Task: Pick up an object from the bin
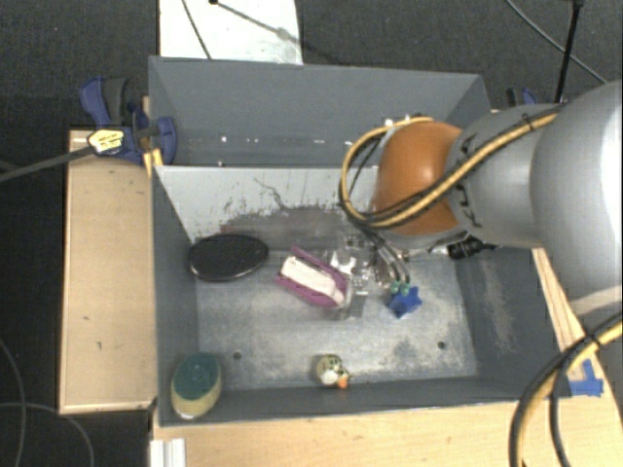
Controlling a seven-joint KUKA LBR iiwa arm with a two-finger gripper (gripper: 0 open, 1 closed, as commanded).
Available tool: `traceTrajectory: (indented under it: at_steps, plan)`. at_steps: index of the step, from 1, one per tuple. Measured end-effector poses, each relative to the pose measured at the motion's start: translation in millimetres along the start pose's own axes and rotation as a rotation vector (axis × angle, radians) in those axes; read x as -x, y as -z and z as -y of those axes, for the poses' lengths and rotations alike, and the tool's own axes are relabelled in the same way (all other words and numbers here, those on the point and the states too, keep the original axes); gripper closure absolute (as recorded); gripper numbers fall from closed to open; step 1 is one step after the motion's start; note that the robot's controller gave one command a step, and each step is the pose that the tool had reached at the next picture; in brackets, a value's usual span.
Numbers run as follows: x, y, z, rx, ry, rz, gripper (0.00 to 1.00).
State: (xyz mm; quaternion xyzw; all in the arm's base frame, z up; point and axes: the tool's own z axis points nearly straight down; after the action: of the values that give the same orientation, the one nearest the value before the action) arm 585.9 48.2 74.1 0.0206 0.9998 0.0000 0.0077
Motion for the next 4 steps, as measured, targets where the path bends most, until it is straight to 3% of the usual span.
traceTrajectory:
  at_steps: [1,2,3,4]
  plan:
    - [-0.9,0.7,-1.5,0.002,0.002,-0.005,1.00]
    - [-28.4,-3.0,-0.8,0.000,0.018,-0.015,1.00]
    - [-28.0,-3.3,-0.6,0.000,0.018,-0.014,0.00]
    - [-18.3,87.5,17.8,-0.001,-0.322,-0.009,0.00]
